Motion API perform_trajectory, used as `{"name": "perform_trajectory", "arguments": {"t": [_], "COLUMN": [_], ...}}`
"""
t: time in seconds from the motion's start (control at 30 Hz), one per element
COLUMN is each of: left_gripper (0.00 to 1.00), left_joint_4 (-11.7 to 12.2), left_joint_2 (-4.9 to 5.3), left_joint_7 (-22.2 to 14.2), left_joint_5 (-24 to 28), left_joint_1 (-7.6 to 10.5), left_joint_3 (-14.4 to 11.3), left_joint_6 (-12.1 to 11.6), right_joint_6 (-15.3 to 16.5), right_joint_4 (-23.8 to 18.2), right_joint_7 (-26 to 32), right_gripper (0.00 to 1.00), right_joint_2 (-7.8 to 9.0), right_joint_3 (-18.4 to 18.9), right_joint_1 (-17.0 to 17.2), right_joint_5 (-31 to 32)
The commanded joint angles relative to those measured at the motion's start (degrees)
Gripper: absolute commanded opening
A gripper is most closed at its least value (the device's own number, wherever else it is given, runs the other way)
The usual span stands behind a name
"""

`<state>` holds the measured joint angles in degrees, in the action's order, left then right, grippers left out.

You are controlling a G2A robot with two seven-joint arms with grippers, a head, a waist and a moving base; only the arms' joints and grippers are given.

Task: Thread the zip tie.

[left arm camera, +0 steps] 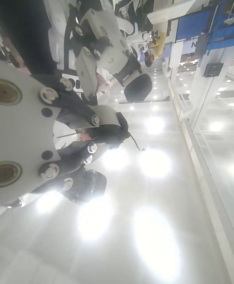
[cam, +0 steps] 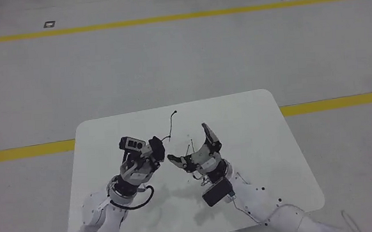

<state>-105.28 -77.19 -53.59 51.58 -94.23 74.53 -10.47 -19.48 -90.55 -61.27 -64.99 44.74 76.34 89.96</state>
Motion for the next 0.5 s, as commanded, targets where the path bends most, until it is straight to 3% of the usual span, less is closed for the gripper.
{"name": "perform_trajectory", "arguments": {"t": [0.0,0.1,0.37,0.47], "left_gripper": [0.00,0.00,0.00,0.00], "left_joint_4": [0.0,-0.3,-0.6,-0.6], "left_joint_2": [0.00,-0.03,0.27,0.38], "left_joint_7": [0.0,2.0,2.6,2.6], "left_joint_5": [0.0,1.5,3.2,3.7], "left_joint_1": [0.00,0.22,0.61,0.61], "left_joint_3": [0.0,-0.7,-1.4,-1.6], "left_joint_6": [0.0,0.8,1.3,1.2], "right_joint_6": [0.1,0.0,0.0,0.0], "right_joint_4": [-0.1,-0.6,0.0,0.2], "right_joint_7": [0.2,0.3,-1.4,-1.8], "right_gripper": [1.00,1.00,1.00,0.66], "right_joint_2": [-0.02,-0.31,-1.83,-2.51], "right_joint_3": [0.0,0.7,1.7,2.0], "right_joint_1": [0.0,0.0,-0.1,0.1], "right_joint_5": [0.0,0.0,-0.1,-0.2]}}
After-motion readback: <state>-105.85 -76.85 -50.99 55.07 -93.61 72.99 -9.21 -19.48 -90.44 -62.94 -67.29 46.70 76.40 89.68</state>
